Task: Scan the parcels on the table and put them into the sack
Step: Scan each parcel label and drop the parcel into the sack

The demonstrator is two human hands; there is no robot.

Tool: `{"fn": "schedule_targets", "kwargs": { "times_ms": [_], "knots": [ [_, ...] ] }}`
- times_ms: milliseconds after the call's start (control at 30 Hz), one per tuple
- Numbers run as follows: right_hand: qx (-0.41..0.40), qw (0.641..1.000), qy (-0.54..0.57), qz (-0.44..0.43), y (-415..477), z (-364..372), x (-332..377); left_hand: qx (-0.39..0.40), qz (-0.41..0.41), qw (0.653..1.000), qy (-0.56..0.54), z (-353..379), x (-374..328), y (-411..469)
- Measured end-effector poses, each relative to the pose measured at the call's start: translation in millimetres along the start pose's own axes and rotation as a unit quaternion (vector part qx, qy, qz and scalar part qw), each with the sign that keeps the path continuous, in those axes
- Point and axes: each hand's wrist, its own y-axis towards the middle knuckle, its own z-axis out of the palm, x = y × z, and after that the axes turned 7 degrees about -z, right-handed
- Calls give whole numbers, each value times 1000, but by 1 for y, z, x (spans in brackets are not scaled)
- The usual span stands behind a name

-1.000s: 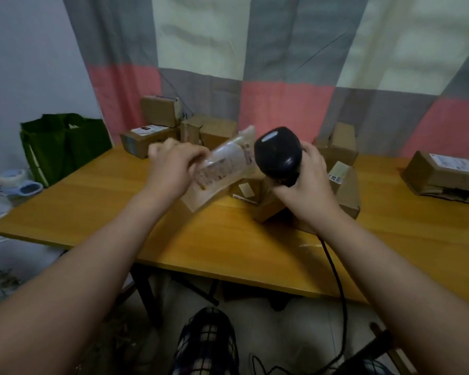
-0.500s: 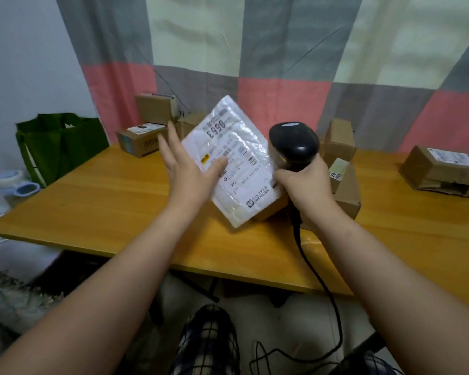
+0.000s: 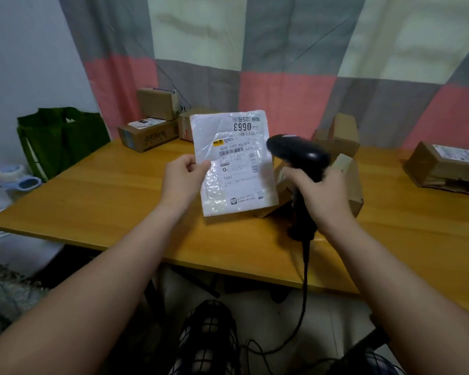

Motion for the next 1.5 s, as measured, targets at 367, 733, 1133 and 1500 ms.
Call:
{"fn": "schedule_targets", "kwargs": {
  "times_ms": [367,733,1133,1500],
  "knots": [
    [71,987,-120,-77,-22,12,-1,-7,17,1000,-11,1,-1,0],
    [103,990,-43,-86,-36,18,5,-7,8,999,-35,-16,-4,-18],
    [370,921,67,-101,-128,129,13,-254,-113,958,-71,-147,69,-199],
    [465,879,34,-98,-215,254,40,-476,-148,864,62,-305,138,-286]
  ]
}}
